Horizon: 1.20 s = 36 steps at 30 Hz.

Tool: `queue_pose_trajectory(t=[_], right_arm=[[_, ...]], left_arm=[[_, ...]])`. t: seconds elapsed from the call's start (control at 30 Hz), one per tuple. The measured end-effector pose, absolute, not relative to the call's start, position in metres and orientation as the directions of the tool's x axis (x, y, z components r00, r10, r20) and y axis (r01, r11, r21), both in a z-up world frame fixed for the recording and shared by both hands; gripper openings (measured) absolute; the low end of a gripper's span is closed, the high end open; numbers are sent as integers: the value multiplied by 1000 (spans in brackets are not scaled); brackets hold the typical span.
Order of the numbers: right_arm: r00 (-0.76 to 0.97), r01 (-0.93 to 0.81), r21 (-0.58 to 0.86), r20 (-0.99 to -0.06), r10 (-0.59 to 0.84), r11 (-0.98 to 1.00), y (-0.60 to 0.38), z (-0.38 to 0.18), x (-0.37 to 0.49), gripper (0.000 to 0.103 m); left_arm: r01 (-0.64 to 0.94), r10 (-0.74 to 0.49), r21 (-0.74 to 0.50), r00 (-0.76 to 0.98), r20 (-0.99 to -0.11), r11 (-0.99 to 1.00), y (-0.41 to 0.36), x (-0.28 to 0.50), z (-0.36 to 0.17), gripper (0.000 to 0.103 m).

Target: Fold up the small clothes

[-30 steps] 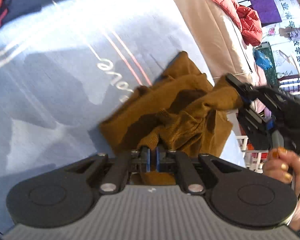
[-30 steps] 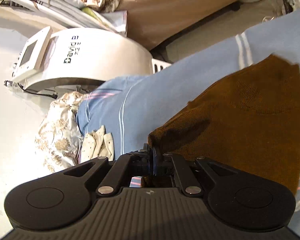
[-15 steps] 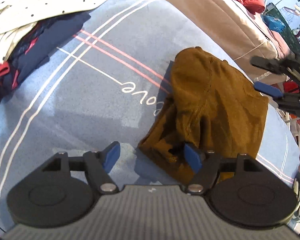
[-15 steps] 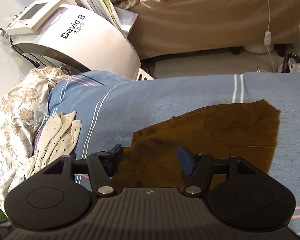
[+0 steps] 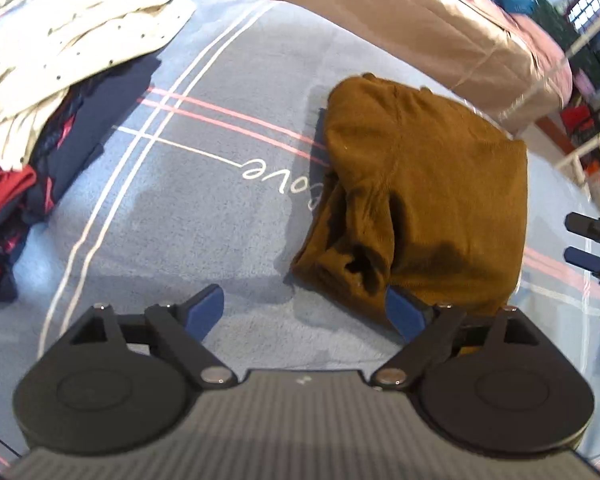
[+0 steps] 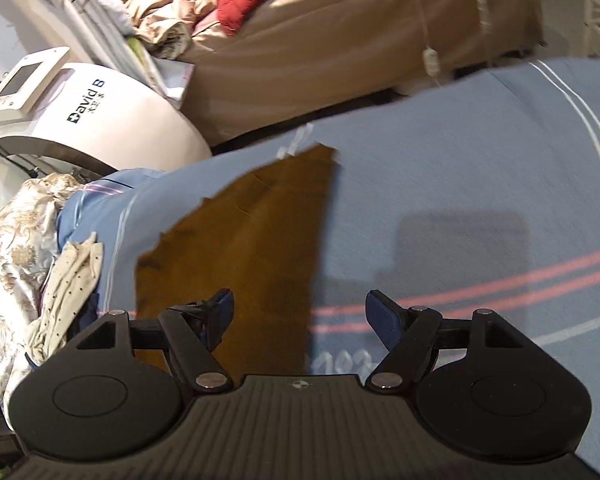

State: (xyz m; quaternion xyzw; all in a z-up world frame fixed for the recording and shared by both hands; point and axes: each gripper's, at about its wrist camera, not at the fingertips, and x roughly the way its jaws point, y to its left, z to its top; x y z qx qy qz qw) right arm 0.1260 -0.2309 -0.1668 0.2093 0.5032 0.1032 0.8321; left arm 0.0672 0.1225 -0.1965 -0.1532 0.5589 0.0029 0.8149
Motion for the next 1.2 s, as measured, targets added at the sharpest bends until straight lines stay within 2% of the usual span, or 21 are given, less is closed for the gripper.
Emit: queue_pose_trajectory(t=[0.23,0.57,0.8,0.83,0.93,0.97,1.2], right_arm=[[500,50,494,-764,407,868,-239,-182,100,103],[513,93,588,-720,468,803,-235,-195,117,103],[491,81,593,-723,486,801,-231,-204,121,103],[488,82,591,-726,485,803,-231,-203,121,103],[485,77,588,-727,485,805,-235,-203,122,103],[486,76,587,-728,484,806,-236,-202,123,103],[497,78,591,-721,482,803,-242,-203,134,103]], left_arm=[[-169,-167,-244,372,-913,955,113,64,-197,90],[-262,-234,-357,404,-884,897,129,31,-208,93],[-169,-364,-488,474,-802,856,106,60,-233,88],[-175,-373,-503,477,-795,847,103,66,-239,85],[-206,-375,-540,522,-766,816,105,77,-254,84],[-206,-377,-554,544,-750,806,107,79,-254,83],[-235,-410,-610,555,-723,757,123,98,-264,45]])
